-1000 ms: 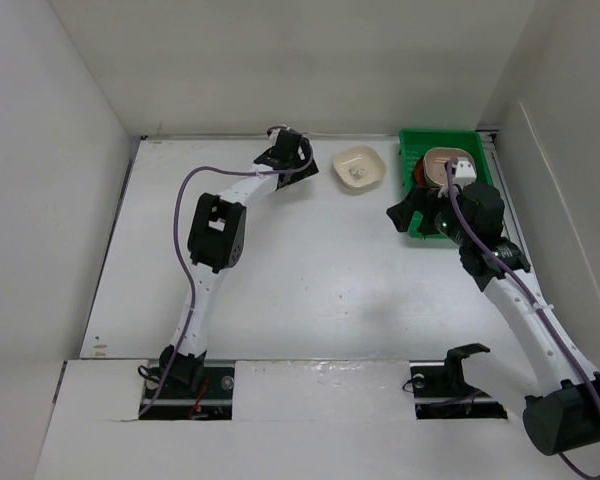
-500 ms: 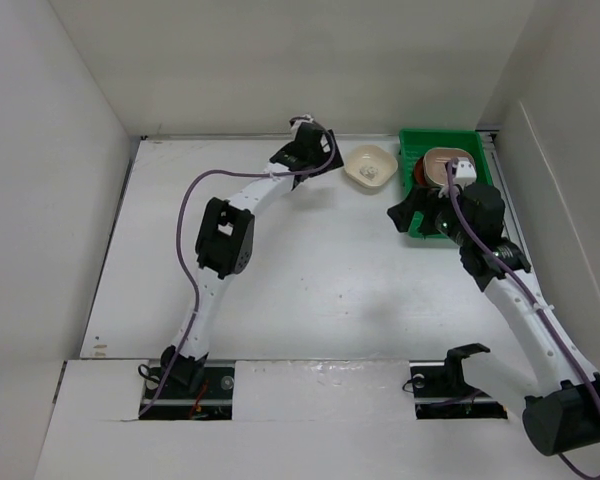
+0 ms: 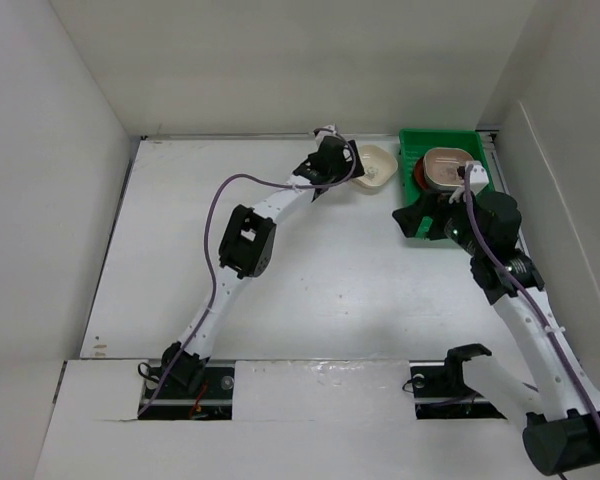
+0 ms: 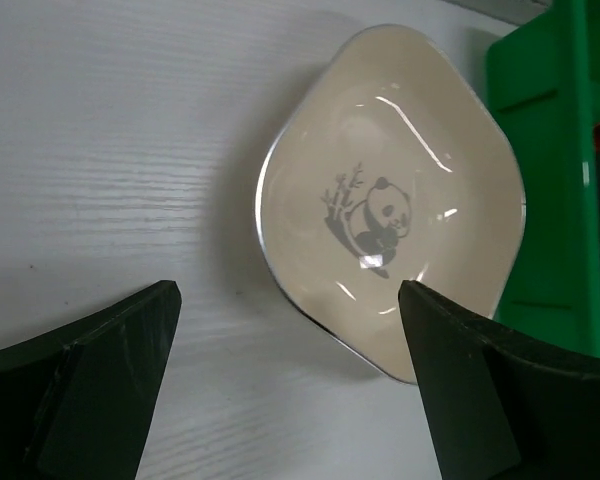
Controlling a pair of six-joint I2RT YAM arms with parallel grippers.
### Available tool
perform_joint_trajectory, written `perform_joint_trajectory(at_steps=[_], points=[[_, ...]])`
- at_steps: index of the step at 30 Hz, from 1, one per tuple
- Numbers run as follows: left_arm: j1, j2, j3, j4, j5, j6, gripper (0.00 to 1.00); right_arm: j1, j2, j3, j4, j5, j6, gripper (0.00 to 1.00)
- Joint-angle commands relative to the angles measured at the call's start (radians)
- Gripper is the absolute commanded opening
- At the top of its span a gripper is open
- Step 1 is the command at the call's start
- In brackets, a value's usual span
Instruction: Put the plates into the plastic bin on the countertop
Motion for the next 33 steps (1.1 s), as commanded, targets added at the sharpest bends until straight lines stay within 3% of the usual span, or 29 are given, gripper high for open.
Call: perform_joint_trajectory(at_steps=[1, 3, 6, 7, 8, 9, 13, 19, 20, 21, 24, 28, 29, 32, 33], points=[[-0.005, 0.024, 0.07, 0.025, -0.063, -0.024, 0.88, 0.013, -0.058, 0.002, -0.013, -0.045, 0.014, 1.0], [-0.014, 0.042, 0.104, 0.025, -0.078, -0.045, 0.84, 0.013, -0.089, 0.011, -0.039, -0.057, 0.014, 1.0], [-0.014, 0.082, 0.147, 0.025, -0.089, -0.06, 0.68, 0.013, -0.143, 0.022, -0.076, -0.068, 0.014, 1.0], [-0.014, 0.082, 0.158, 0.014, -0.1, -0.06, 0.63, 0.013, -0.156, 0.032, -0.076, -0.068, 0.014, 1.0], [-0.014, 0.082, 0.158, 0.014, -0.1, -0.06, 0.48, 0.013, -0.17, 0.032, -0.09, -0.068, 0.014, 1.0], [-0.014, 0.091, 0.158, 0.014, -0.1, -0.06, 0.42, 0.013, -0.183, 0.032, -0.101, -0.068, 0.014, 1.0], [-0.014, 0.091, 0.167, 0.014, -0.1, -0.06, 0.23, 0.013, -0.213, 0.042, -0.11, -0.068, 0.014, 1.0], [-0.014, 0.091, 0.167, 0.014, -0.1, -0.06, 0.2, 0.013, -0.213, 0.06, -0.13, -0.088, 0.014, 1.0], [-0.014, 0.091, 0.167, 0.014, -0.1, -0.06, 0.27, 0.013, -0.213, 0.06, -0.13, -0.088, 0.014, 1.0], [-0.014, 0.091, 0.167, 0.014, -0.1, -0.06, 0.41, 0.013, -0.222, 0.06, -0.13, -0.088, 0.014, 1.0], [-0.014, 0.091, 0.167, 0.023, -0.1, -0.06, 0.52, 0.003, -0.223, 0.06, -0.139, -0.088, 0.014, 1.0], [-0.014, 0.1, 0.176, 0.014, -0.1, -0.07, 0.41, 0.003, -0.233, 0.06, -0.139, -0.099, 0.014, 1.0], [-0.014, 0.1, 0.189, 0.005, -0.1, -0.07, 0.3, -0.006, -0.233, 0.06, -0.139, -0.108, 0.014, 1.0], [-0.014, 0.1, 0.189, 0.005, -0.109, -0.079, 0.19, -0.006, -0.244, 0.069, -0.139, -0.117, 0.014, 1.0], [-0.014, 0.1, 0.189, -0.004, -0.109, -0.079, 0.09, -0.006, -0.244, 0.081, -0.139, -0.117, 0.014, 1.0]])
